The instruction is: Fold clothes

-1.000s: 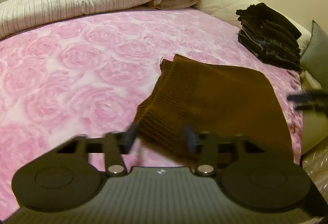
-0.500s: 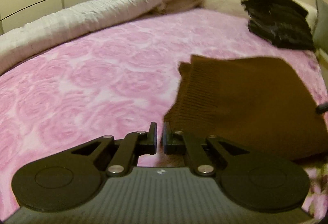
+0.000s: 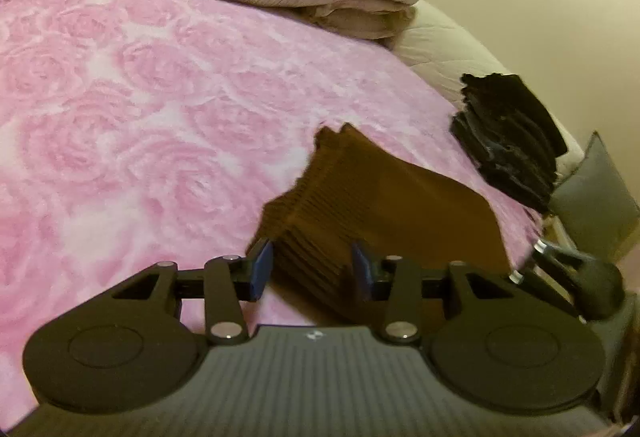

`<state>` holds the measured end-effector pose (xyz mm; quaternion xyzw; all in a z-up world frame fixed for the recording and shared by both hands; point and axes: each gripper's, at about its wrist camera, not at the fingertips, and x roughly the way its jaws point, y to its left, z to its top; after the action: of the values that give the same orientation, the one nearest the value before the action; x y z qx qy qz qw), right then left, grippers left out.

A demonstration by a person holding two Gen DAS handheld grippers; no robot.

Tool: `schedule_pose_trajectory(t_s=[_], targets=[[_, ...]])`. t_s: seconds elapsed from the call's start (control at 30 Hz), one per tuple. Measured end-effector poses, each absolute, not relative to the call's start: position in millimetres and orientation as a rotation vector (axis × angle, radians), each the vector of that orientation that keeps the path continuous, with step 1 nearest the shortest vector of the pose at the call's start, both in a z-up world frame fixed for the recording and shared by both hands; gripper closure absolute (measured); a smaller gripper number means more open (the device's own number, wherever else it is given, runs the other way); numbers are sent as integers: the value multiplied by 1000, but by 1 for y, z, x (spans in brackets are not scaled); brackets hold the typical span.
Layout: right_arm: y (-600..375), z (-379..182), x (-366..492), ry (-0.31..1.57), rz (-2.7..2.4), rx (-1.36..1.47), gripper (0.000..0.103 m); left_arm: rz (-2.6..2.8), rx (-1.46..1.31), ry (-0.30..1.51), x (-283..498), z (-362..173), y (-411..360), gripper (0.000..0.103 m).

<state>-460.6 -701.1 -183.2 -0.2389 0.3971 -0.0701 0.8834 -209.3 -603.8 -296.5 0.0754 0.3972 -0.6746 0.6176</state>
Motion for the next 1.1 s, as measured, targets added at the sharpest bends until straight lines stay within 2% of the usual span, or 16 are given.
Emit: schedule_pose_trajectory(t_s=[0.03,0.1,0.13,0.17,0.2,0.3,0.43,0.5,0.63,0.73,0.8,0.87,0.93,1.0,1.1], targets=[[-702,-185,-463,830,-154,-488,37,-1555,190,902,-211,-298,-609,92],[-710,-188,-469,833,-178,-456,40,-1563,220,870,-215,-299,-619,93],[-715,-190,-472,828,-191,-436,47,-1591,217,807,-219,-289,-616,94],[-721,-189,-476,826,-198,-408,69,-1619,214,744,-224,-279,-614,94],[-725,-185,-481,793,-211,-399,72,-1643,210,683,-228,-270,-612,94],[-729,-175,-491,706,-245,-417,74,-1678,191,563,-231,-254,-611,94],[-730,-189,-477,732,-234,-421,74,-1592,330,699,-220,-294,-634,93],[-724,-203,-466,775,-207,-422,73,-1561,381,702,-219,-312,-634,91],[-718,-200,-462,798,-211,-436,71,-1535,351,669,-216,-299,-622,78],[-707,-195,-474,811,-208,-467,62,-1500,417,564,-220,-283,-605,76],[-700,-192,-482,819,-206,-487,52,-1485,489,466,-230,-275,-590,69],[-693,-188,-490,828,-203,-508,50,-1494,593,343,-249,-273,-572,63],[-685,-185,-498,837,-201,-529,48,-1518,719,212,-274,-278,-557,46],[-683,-190,-502,861,-202,-559,47,-1540,848,83,-300,-288,-547,37],[-693,-184,-506,859,-204,-544,47,-1538,1024,-89,-332,-309,-545,36]])
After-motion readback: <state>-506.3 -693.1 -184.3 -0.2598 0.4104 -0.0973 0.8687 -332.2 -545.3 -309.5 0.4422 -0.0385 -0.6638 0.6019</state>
